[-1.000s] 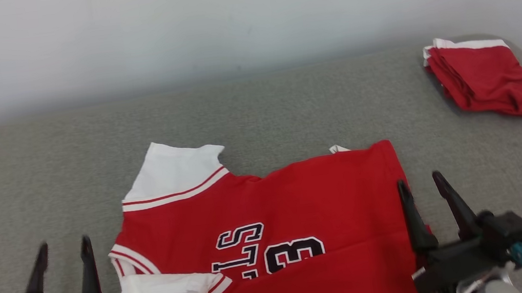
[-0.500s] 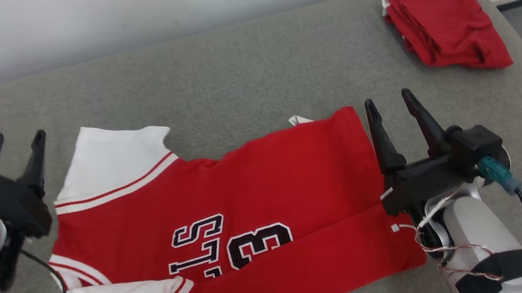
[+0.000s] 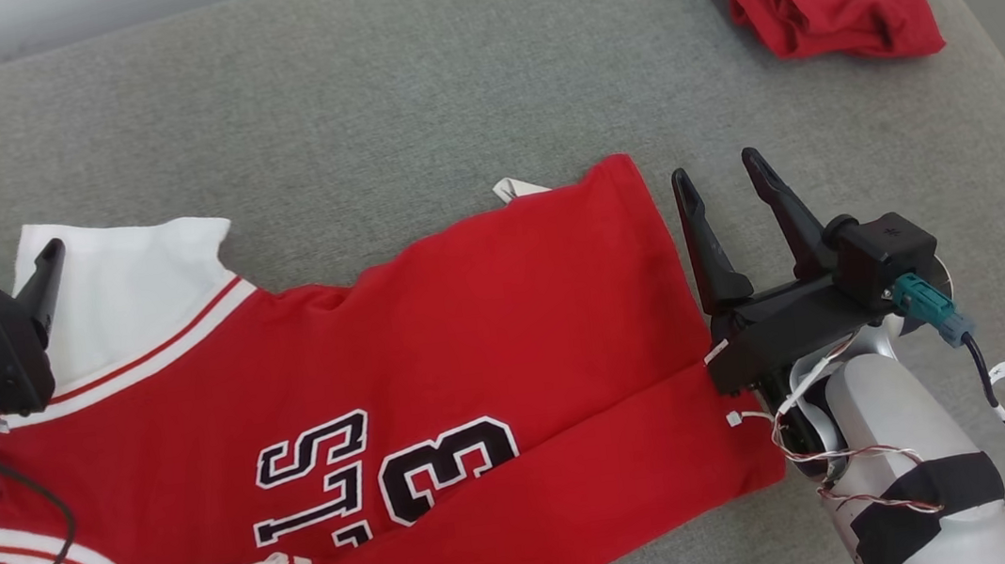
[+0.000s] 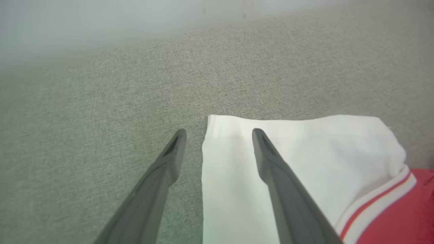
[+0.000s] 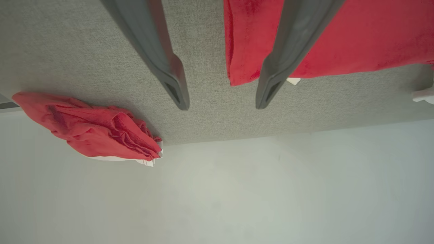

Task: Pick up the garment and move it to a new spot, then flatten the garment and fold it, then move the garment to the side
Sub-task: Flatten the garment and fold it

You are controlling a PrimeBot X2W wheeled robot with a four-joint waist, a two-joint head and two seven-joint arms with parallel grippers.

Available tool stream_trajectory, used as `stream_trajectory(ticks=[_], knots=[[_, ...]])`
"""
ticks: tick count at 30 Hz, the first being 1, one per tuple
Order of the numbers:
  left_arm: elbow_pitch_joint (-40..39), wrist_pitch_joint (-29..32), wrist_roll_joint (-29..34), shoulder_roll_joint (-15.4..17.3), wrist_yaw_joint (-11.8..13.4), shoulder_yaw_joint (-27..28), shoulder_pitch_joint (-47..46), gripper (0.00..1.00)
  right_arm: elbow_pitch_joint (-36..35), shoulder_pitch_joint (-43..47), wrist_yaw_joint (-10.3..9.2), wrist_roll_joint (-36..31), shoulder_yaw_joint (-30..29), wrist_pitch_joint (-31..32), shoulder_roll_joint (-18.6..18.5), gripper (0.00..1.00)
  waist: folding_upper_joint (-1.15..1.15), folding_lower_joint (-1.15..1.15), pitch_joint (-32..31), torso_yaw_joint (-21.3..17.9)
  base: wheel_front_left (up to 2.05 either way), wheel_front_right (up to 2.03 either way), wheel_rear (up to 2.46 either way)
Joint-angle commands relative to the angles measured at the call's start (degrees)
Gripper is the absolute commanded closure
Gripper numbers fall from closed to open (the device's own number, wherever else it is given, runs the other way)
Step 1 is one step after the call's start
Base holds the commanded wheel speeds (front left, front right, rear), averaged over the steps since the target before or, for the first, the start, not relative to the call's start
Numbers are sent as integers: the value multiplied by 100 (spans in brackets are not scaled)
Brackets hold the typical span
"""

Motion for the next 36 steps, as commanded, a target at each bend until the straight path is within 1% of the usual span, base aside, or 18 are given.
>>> stream_trajectory(ticks=[1,9,14,15,16,17,21,27,36], knots=[[56,14,-59,43,8,-59,-102,0,13,-47,-16,40,2,-4,22,0,-1,-1,75,-75,0,0,0],[449,-82,-195,42,8,-271,-339,0,108,-187,-16,-18,57,-4,-13,0,-1,-1,143,-83,0,0,0],[756,-144,-339,-95,8,-315,-505,0,226,-315,-16,-13,147,-4,-64,0,-1,-1,228,-52,0,0,0],[823,-157,-385,-131,8,-313,-545,34,255,-361,-16,0,170,-4,-81,0,-1,-1,250,-47,0,0,0],[864,-176,-404,-160,7,-351,-579,77,299,-394,-16,12,193,-4,-102,0,-1,-1,270,-36,0,0,0],[890,-194,-413,-192,7,-398,-601,100,369,-413,-16,33,220,-4,-116,0,-1,-1,277,-22,0,0,0],[867,-364,-541,-226,7,-608,-674,100,894,-591,-16,175,415,-3,-201,0,-1,-1,238,83,0,0,0],[669,-763,-734,-234,8,-894,-713,100,1540,-979,-16,478,741,224,-398,0,-1,-1,44,326,0,0,0],[372,-1114,-1011,-242,8,-1349,-795,100,1966,-1504,-16,912,1210,943,-688,0,-1,-1,-37,555,0,0,0]])
